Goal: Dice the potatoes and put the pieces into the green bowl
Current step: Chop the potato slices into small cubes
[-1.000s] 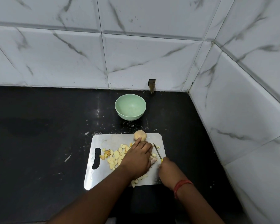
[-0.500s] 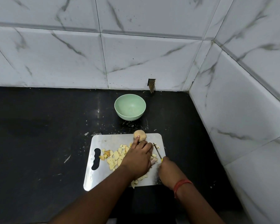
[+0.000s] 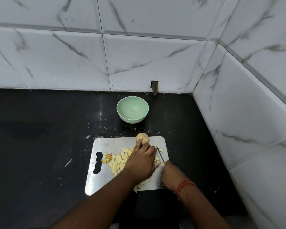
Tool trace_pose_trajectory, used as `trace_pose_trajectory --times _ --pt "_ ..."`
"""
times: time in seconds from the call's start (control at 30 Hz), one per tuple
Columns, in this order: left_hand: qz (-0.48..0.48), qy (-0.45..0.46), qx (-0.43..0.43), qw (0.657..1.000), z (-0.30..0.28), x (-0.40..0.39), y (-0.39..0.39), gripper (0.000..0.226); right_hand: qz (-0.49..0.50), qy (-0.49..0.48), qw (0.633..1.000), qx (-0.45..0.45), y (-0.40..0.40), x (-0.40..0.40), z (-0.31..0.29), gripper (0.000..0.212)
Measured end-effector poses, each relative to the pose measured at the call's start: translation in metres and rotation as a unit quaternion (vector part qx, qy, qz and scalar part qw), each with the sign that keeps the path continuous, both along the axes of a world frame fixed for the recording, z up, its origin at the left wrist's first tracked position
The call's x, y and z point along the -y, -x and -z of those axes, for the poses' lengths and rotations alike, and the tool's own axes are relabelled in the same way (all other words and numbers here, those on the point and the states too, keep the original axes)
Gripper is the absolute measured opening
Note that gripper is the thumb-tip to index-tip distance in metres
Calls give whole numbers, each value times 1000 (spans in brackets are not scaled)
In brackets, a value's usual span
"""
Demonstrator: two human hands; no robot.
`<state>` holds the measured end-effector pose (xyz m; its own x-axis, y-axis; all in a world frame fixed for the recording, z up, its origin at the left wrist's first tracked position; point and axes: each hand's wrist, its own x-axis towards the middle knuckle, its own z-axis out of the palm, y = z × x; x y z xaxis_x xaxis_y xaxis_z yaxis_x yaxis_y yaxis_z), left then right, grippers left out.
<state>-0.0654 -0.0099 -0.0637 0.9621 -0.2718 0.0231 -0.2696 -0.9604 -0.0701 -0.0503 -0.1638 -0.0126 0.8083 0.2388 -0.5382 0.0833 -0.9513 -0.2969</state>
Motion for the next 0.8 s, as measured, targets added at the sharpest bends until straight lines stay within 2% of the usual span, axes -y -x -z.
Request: trace_pose_trajectory --times 0.23,0.33,0.43,0.67,0.8 --pt "-3 -17 0 1000 -1 2 -2 79 17 -1 999 -36 12 14 1 26" --pt "-3 -24 4 1000 -2 3 -1 74 59 -84 993 -57 16 27 -2 16" --pt "8 -18 22 1000 0 6 -1 67 159 -181 966 -94 19 38 -3 17" --pt "82 19 -20 996 0 24 -16 66 231 -229 942 -87 10 44 -3 20" --pt "92 7 3 996 1 20 -14 59 239 -238 937 -92 8 47 -2 21"
